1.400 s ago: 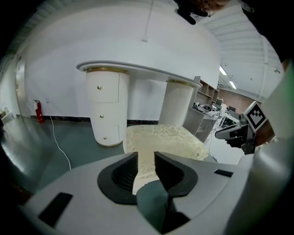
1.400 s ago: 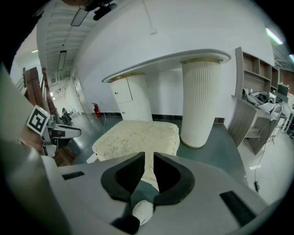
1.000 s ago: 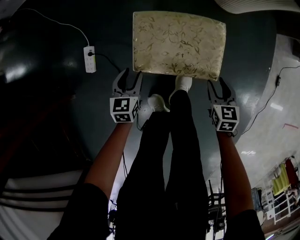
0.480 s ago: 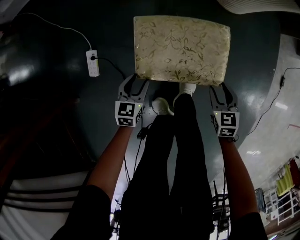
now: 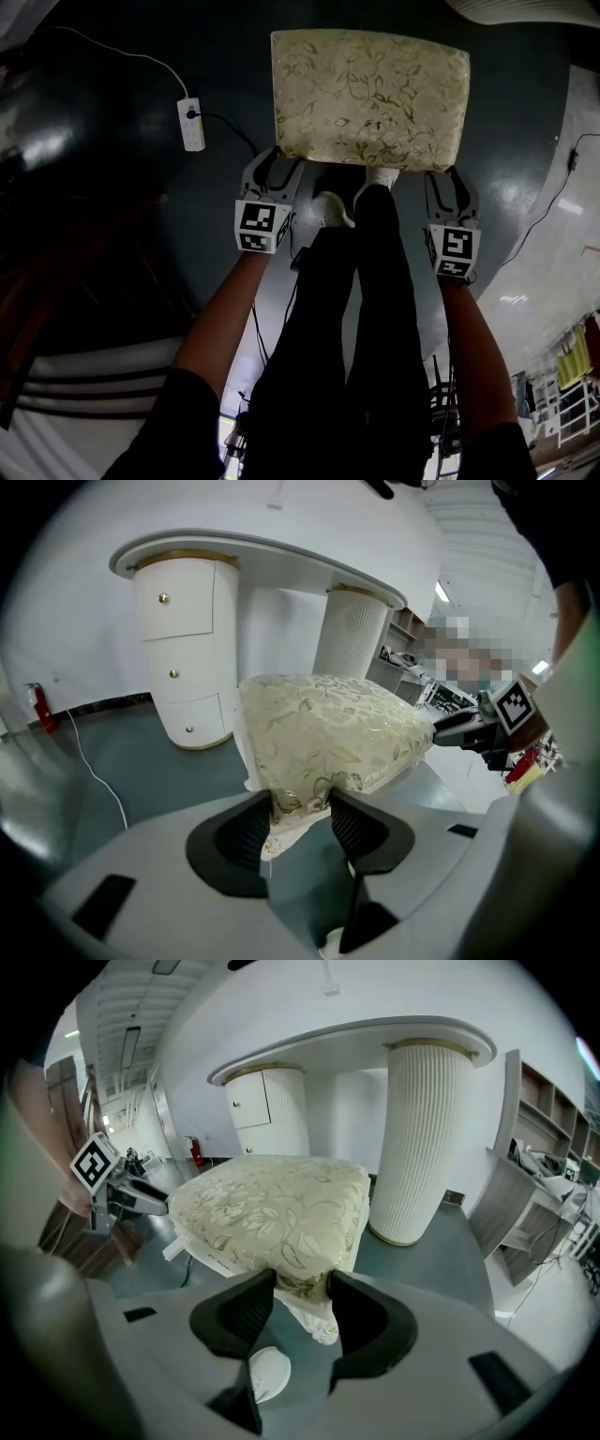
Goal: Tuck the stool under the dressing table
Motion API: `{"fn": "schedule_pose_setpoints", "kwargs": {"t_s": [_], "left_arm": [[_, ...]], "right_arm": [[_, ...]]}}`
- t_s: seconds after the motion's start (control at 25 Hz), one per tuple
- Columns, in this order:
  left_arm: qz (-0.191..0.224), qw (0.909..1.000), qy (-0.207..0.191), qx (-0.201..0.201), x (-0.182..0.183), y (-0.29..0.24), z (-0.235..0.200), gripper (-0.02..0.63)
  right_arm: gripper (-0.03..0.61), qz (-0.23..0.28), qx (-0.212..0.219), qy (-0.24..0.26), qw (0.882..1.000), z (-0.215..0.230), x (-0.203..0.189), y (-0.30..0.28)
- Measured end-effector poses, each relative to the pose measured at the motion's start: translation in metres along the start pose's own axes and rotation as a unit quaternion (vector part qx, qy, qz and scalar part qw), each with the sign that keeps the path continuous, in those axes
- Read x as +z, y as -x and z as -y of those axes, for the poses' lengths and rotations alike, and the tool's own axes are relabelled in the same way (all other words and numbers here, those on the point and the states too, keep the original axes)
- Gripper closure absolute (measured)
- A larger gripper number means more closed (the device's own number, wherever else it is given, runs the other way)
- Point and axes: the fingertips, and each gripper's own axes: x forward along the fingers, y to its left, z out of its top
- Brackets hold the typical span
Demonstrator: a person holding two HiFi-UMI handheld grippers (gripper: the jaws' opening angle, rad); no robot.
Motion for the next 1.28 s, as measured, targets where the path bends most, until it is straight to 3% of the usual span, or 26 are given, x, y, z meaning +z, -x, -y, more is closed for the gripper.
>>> {"fn": "schedule_pose_setpoints", "kwargs": {"t_s": [0.28,0.72,1.08,1.28], "left_arm": [[-0.017,0.9998,0.001,-0.008,-0.0026,0.0005,0.0035,0.403],[-0.025,0.9985,0.013,0.047,-0.0027,0.0022,-0.0014,0.413],[-0.015,0.9994,0.005,0.031,-0.0047,-0.0027,0.0025,0.414],[-0.021,0.9996,-0.003,0.019,-0.0024,-0.0023,0.0014,0.414]], "right_arm": [[0.382,0.004,-0.005,0.007,1.0,0.0047,0.0027,-0.0014],[0.382,-0.006,0.021,0.008,1.0,-0.0013,0.0001,0.0013],[0.382,0.018,-0.002,0.006,1.0,0.0039,0.0013,0.0018],[0.382,0.005,0.005,0.004,1.0,0.0025,0.0016,0.0002]]}}
